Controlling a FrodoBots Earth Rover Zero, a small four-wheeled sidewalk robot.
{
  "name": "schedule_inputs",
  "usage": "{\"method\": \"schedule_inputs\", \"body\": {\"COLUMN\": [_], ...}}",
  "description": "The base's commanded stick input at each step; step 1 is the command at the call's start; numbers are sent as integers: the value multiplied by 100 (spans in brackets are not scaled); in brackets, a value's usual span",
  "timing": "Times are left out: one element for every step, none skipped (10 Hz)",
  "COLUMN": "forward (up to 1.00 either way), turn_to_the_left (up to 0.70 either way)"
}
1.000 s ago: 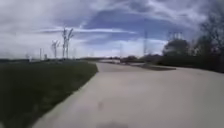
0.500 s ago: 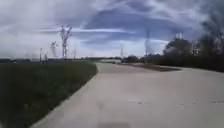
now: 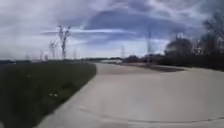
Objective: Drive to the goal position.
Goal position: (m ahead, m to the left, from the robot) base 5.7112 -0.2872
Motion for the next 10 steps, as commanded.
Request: {"method": "schedule_inputs", "body": {"forward": [100,100,100,100,100,100,100,100,100,100], "turn_to_the_left": [1,1,1,1,1,1,1,1,1,1]}}
